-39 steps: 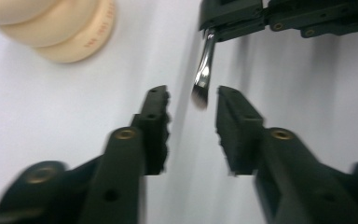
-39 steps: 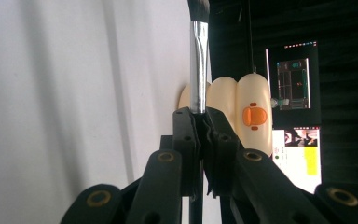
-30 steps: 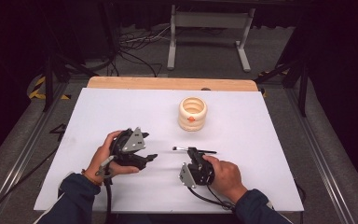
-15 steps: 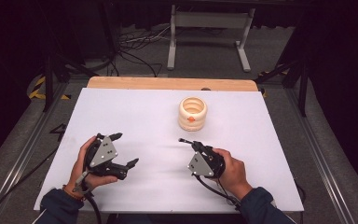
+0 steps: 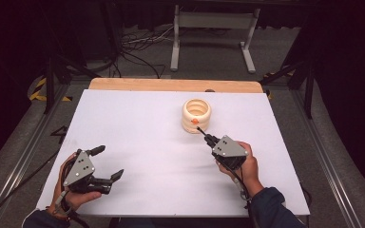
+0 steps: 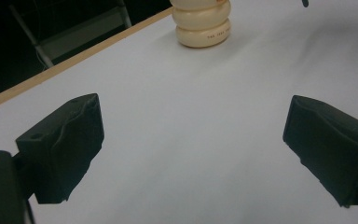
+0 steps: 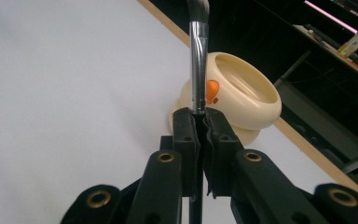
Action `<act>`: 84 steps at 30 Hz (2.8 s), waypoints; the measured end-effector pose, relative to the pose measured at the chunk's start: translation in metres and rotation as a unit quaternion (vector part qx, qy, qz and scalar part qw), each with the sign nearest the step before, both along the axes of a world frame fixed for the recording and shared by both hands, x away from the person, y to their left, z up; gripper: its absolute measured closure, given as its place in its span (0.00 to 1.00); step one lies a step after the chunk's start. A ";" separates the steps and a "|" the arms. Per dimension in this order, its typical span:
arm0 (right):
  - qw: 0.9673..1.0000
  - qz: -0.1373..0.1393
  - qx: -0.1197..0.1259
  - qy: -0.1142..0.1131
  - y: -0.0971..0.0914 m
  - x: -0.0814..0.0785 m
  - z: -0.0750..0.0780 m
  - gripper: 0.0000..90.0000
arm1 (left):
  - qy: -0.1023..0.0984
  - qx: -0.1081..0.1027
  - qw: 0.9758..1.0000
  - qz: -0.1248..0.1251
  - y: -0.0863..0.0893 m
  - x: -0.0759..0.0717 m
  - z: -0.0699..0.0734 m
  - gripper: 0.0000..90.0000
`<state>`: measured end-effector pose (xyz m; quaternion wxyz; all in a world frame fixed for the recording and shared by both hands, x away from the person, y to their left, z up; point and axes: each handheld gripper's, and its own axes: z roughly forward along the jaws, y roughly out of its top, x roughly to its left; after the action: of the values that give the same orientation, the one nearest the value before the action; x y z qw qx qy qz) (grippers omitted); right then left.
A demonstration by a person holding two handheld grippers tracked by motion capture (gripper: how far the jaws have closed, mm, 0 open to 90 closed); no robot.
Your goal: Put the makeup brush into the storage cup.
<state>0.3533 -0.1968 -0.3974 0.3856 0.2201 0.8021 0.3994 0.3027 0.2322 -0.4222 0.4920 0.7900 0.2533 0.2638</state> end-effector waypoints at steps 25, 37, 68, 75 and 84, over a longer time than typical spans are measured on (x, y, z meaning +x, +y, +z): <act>0.985 0.018 0.164 0.048 -0.026 0.030 0.024 0.95 | 0.017 -0.029 0.999 0.017 0.020 -0.012 -0.017 0.07; 0.980 0.028 0.190 0.042 -0.021 0.043 0.033 0.95 | 0.018 -0.034 0.999 0.010 0.019 -0.012 -0.018 0.07; 0.973 0.026 0.231 0.003 0.008 0.088 0.074 0.95 | 0.021 -0.053 0.998 0.003 0.020 -0.012 -0.019 0.07; 0.971 0.022 0.239 0.003 0.013 0.099 0.075 0.95 | 0.015 -0.059 0.998 0.006 0.024 -0.012 -0.017 0.07; 0.973 0.008 0.231 0.004 0.019 0.118 0.065 0.95 | 0.007 -0.073 0.997 -0.001 0.026 -0.015 -0.015 0.07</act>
<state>0.4711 -0.1779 -0.3327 0.3177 0.2986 0.6912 0.5763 0.2877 0.2586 -0.4367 0.5468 0.7539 0.2751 0.2386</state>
